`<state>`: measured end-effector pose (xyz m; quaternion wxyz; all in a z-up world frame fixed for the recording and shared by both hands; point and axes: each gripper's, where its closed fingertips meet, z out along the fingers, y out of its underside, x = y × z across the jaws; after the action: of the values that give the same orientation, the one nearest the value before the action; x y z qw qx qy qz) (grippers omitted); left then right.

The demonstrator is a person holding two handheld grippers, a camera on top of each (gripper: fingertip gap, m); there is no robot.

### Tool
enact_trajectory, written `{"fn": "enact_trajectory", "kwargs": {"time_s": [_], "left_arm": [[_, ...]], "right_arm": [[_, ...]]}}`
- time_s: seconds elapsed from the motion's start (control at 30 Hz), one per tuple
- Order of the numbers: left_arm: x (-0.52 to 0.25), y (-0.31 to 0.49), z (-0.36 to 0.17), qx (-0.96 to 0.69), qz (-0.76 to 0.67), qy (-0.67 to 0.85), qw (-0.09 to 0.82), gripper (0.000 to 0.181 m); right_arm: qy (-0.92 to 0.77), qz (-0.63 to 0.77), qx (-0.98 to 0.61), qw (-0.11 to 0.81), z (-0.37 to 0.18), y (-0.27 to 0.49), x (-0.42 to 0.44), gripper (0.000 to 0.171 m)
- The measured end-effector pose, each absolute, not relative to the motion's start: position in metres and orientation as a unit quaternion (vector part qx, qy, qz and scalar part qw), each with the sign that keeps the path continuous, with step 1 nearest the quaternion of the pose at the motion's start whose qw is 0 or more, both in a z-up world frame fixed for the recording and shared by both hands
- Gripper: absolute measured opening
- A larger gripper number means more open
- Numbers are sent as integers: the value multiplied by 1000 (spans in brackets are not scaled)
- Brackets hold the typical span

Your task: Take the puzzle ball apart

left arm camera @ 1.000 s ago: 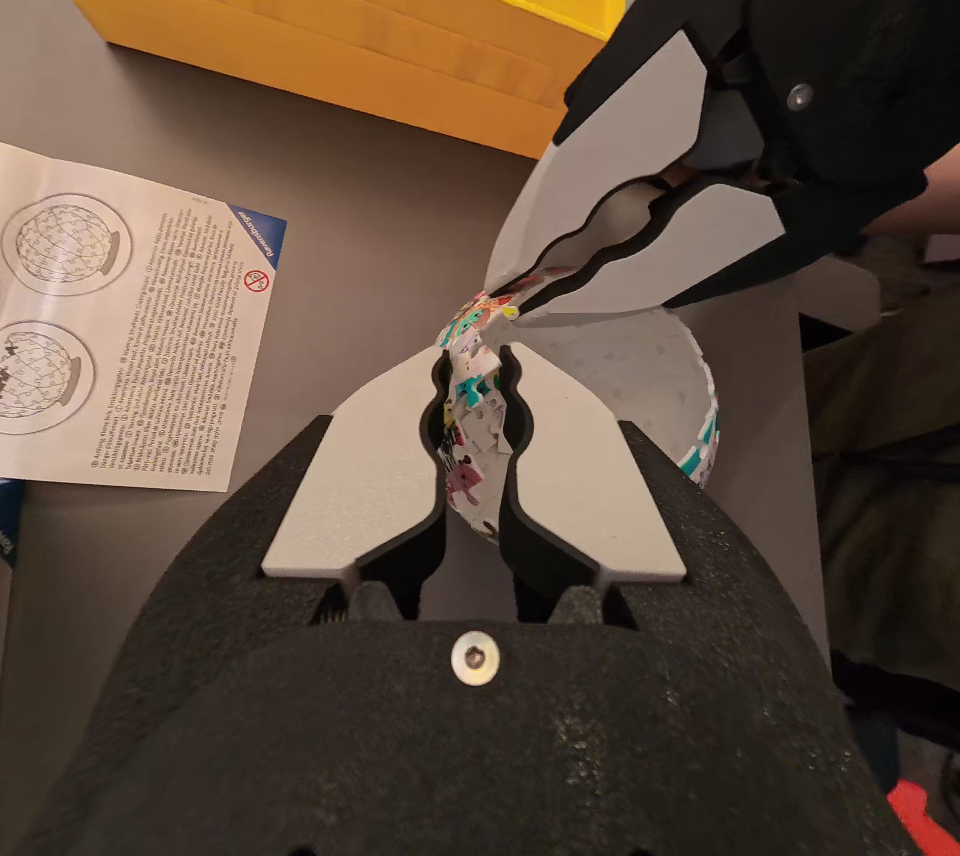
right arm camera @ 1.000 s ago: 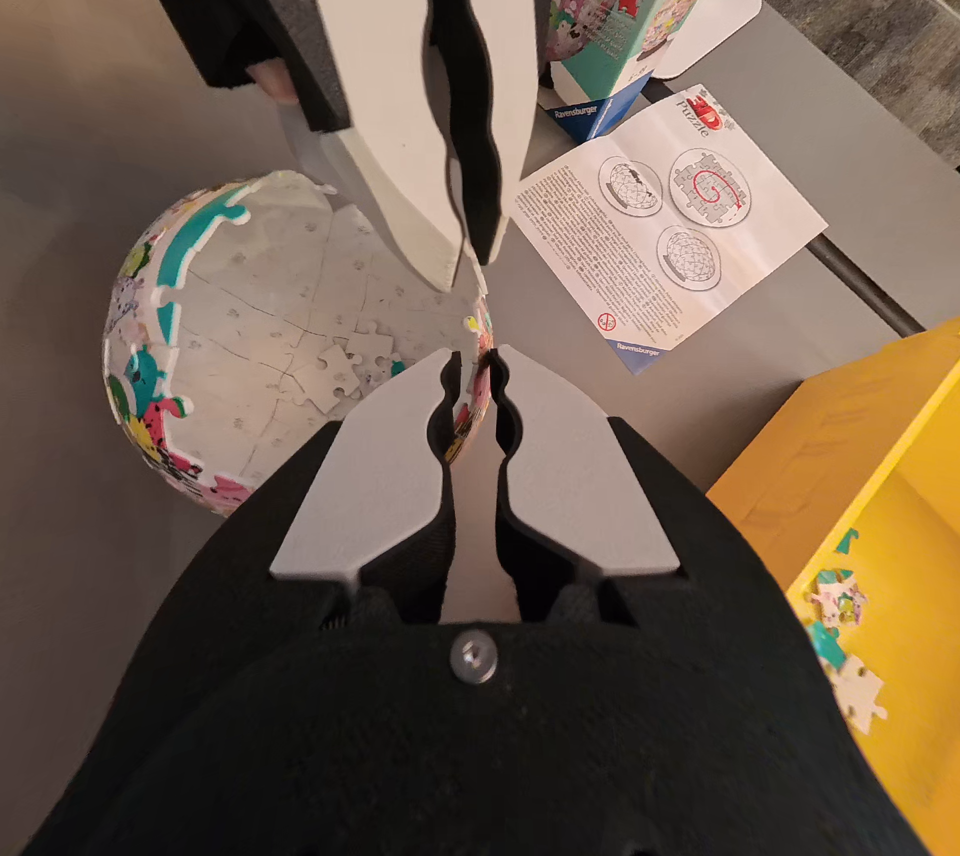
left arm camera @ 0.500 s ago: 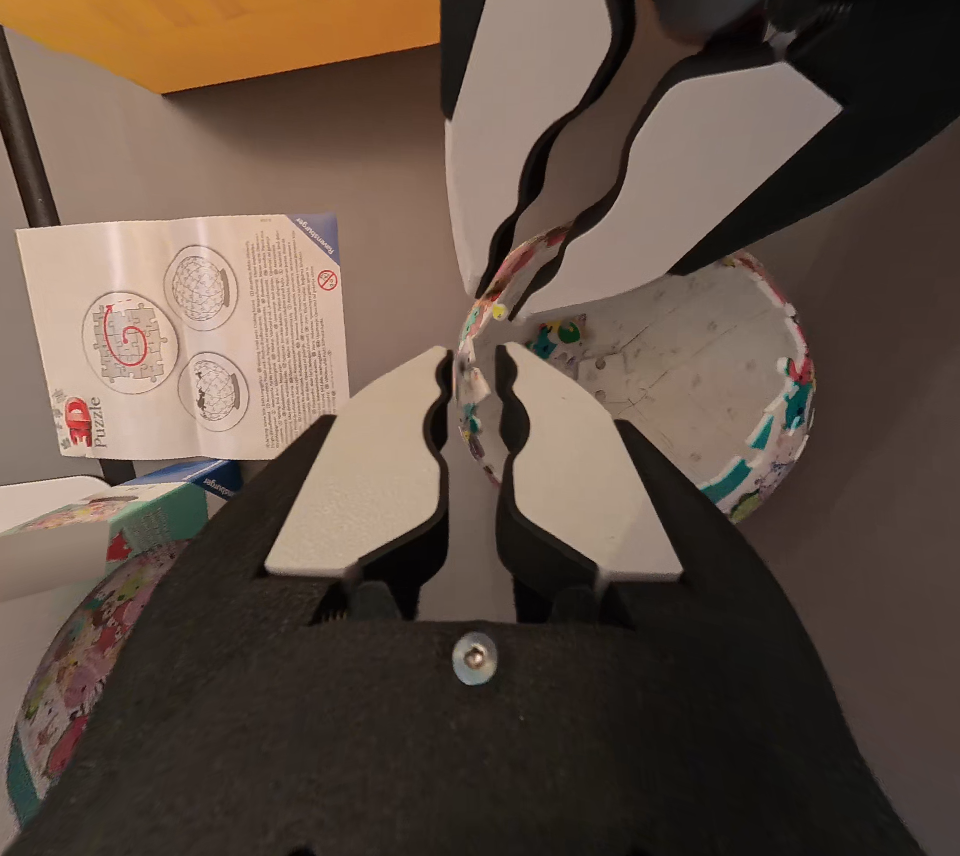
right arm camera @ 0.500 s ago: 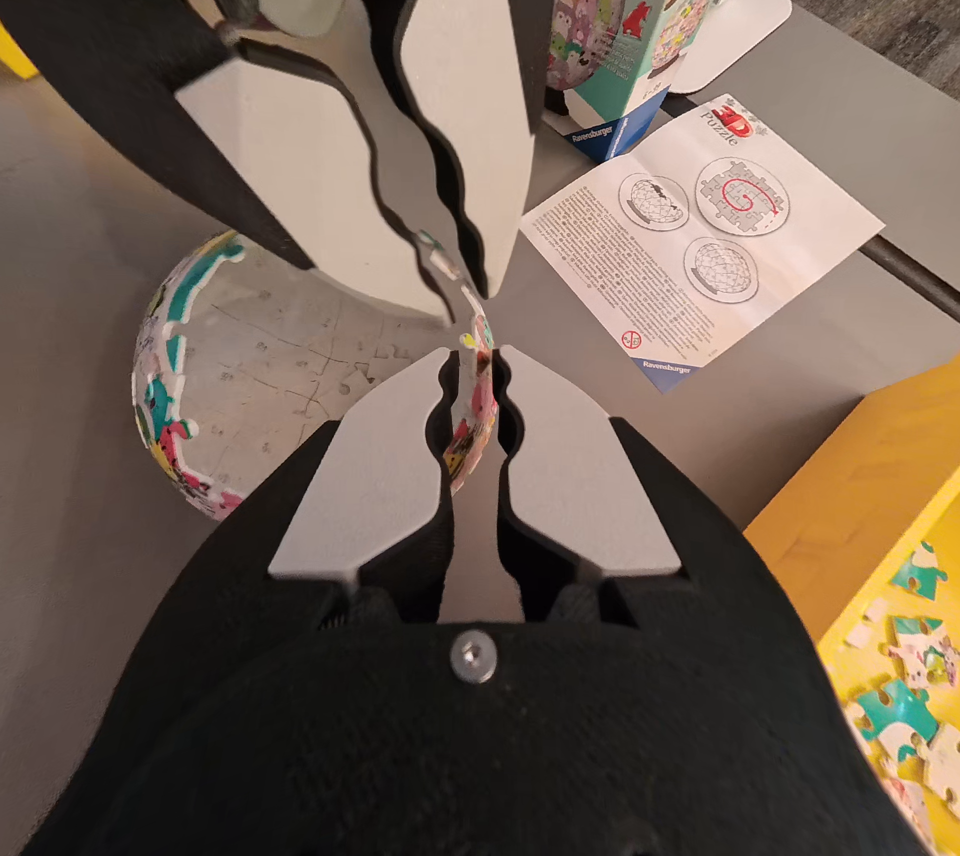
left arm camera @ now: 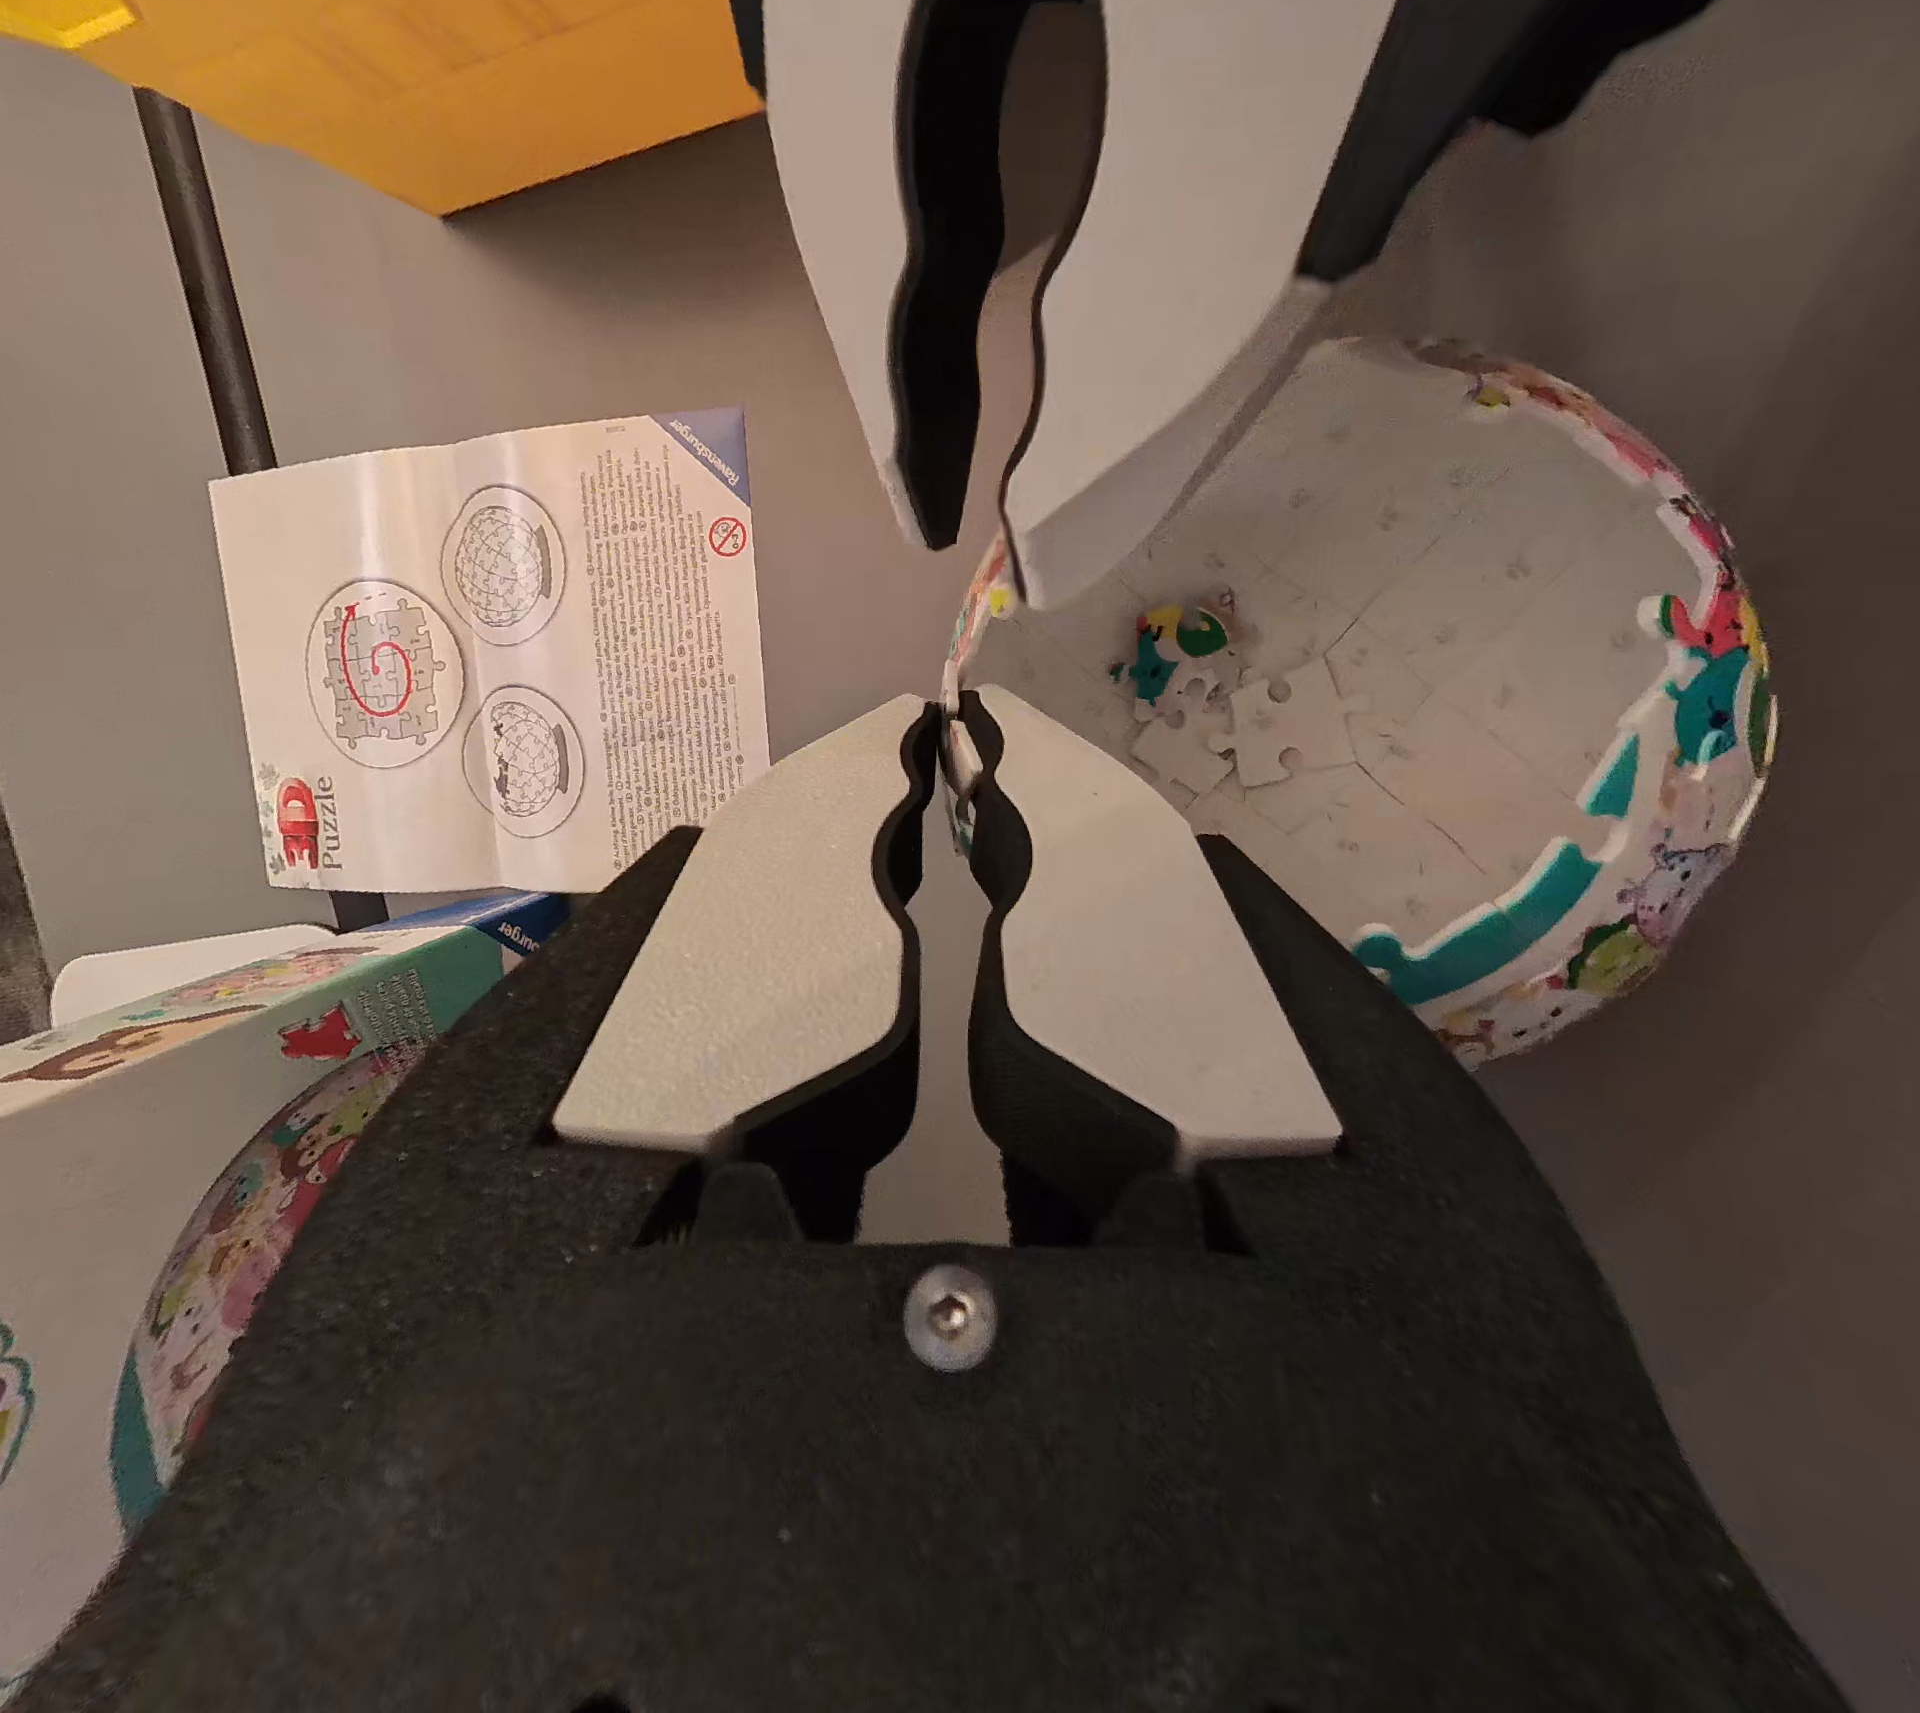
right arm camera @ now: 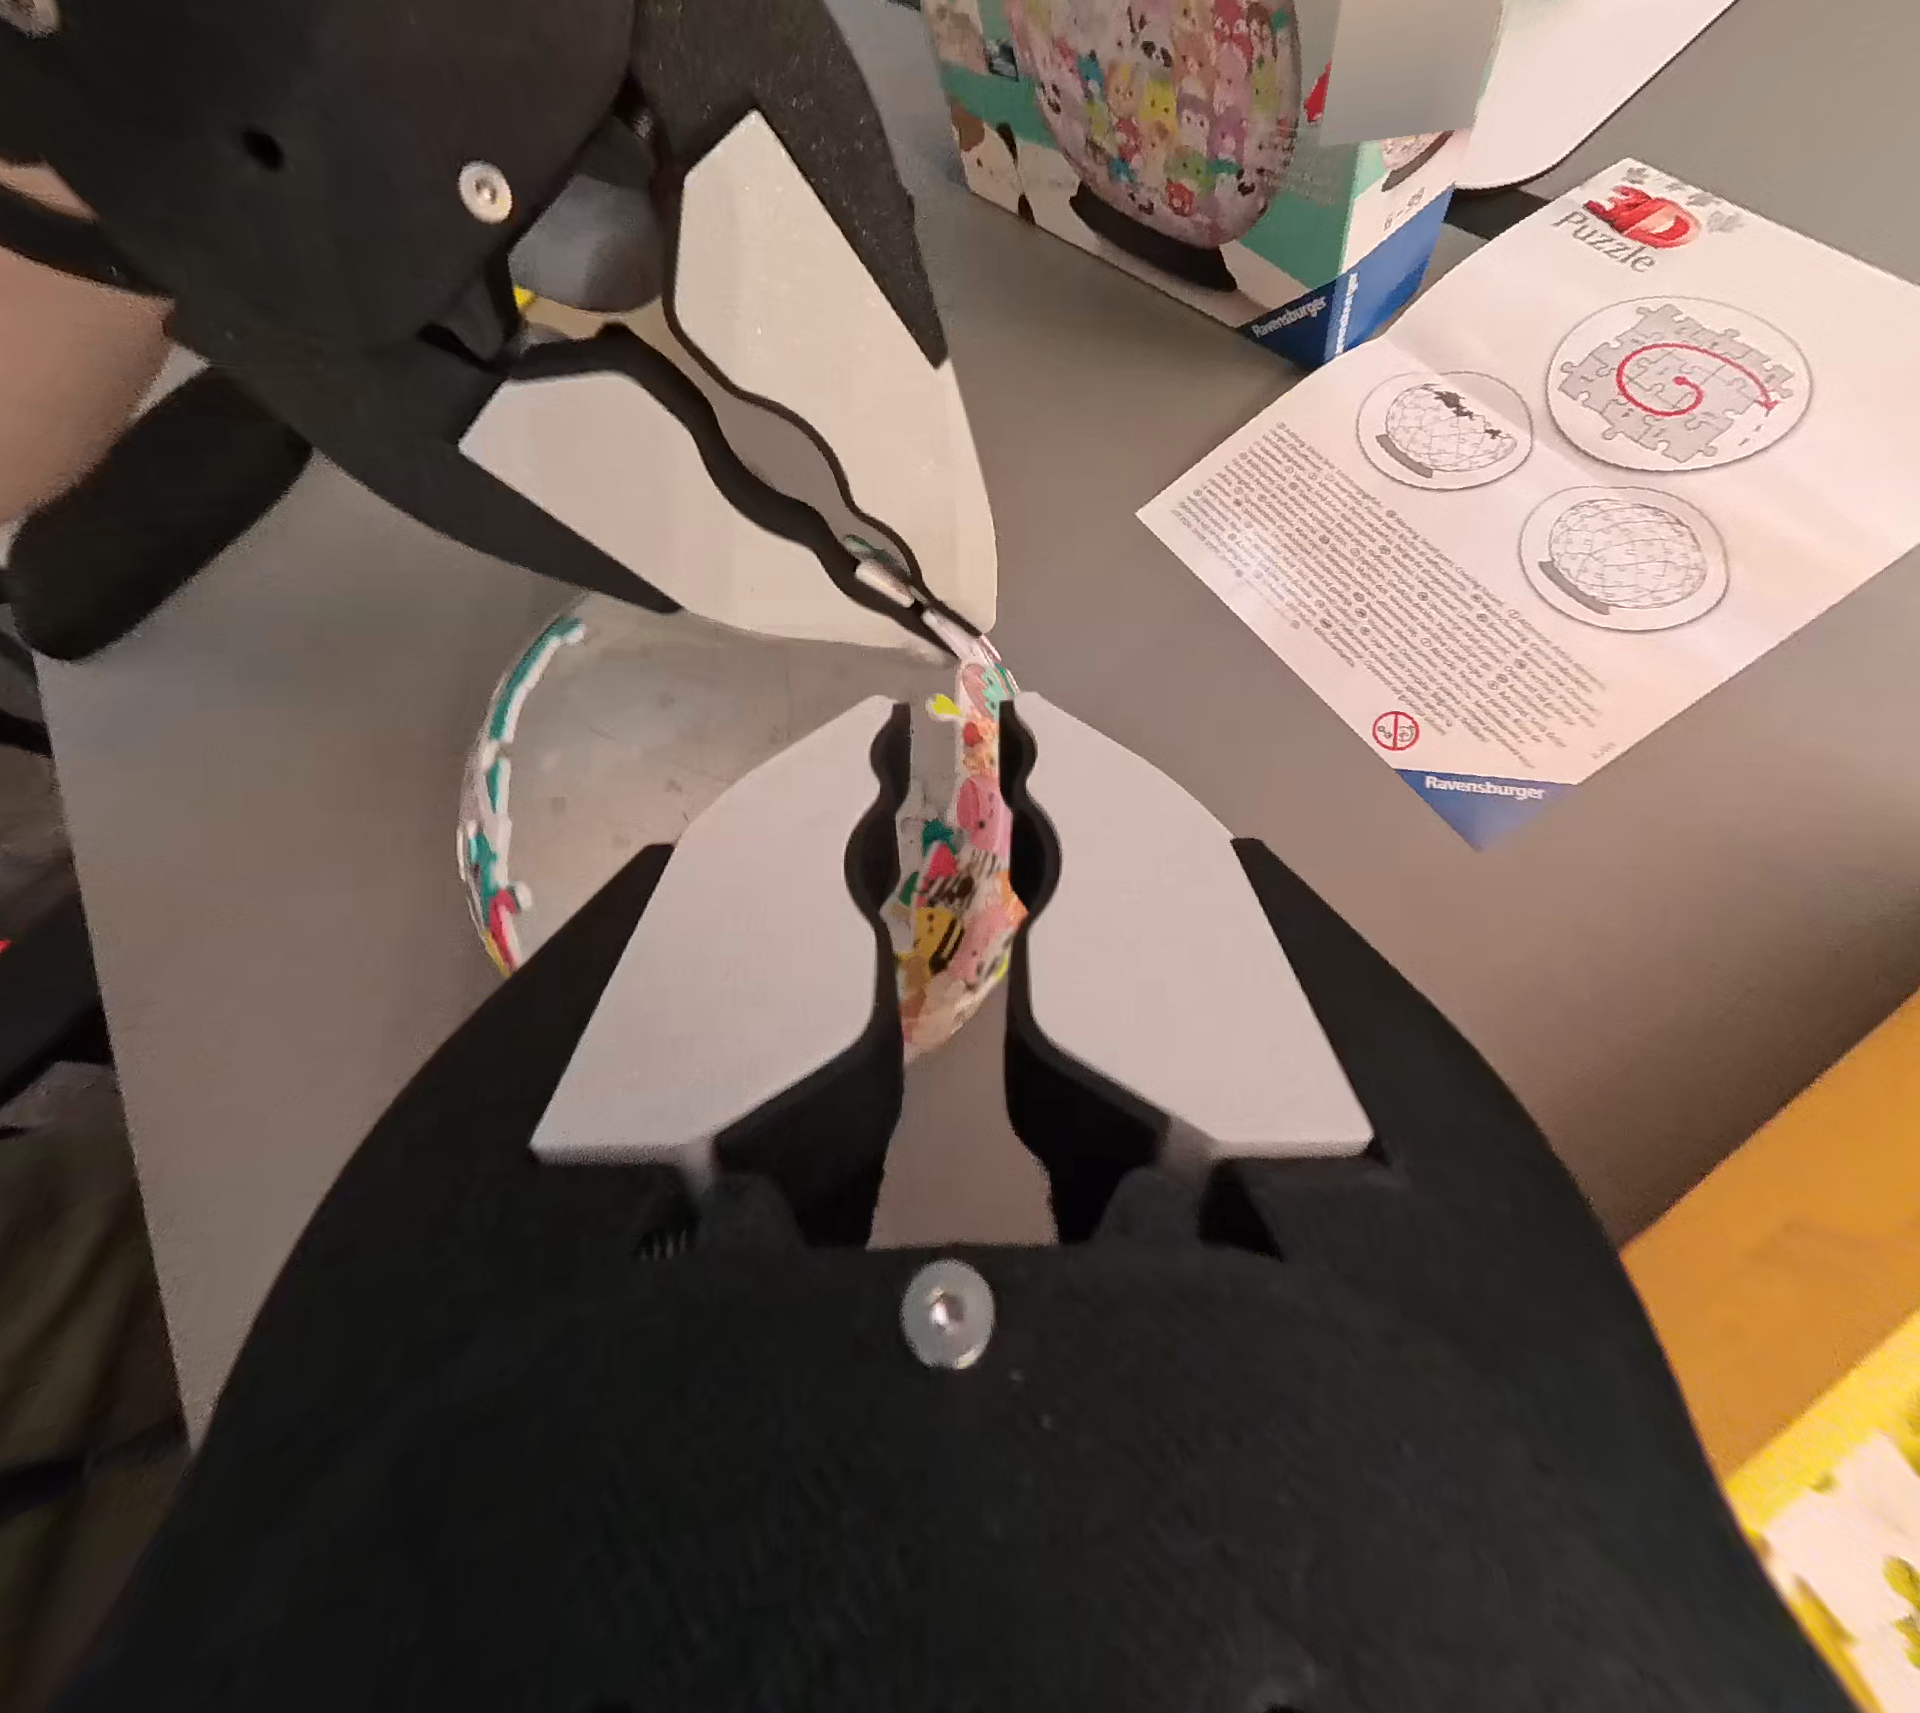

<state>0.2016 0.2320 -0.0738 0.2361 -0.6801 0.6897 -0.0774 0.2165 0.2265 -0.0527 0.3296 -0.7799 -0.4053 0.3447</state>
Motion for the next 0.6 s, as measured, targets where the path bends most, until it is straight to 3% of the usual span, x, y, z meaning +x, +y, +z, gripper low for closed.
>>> {"fn": "enact_trajectory", "kwargs": {"time_s": [0.17, 0.43, 0.6], "left_arm": [[202, 233, -75, -677, -98, 686, 248, 3], [203, 233, -75, -670, -104, 688, 258, 3], [202, 233, -75, -677, -105, 681, 258, 3]], "right_arm": [[-478, 260, -783, 301, -70, 232, 218, 29], [-455, 311, -806, 216, -80, 229, 209, 21], [-468, 276, -809, 226, -79, 230, 208, 19]]}}
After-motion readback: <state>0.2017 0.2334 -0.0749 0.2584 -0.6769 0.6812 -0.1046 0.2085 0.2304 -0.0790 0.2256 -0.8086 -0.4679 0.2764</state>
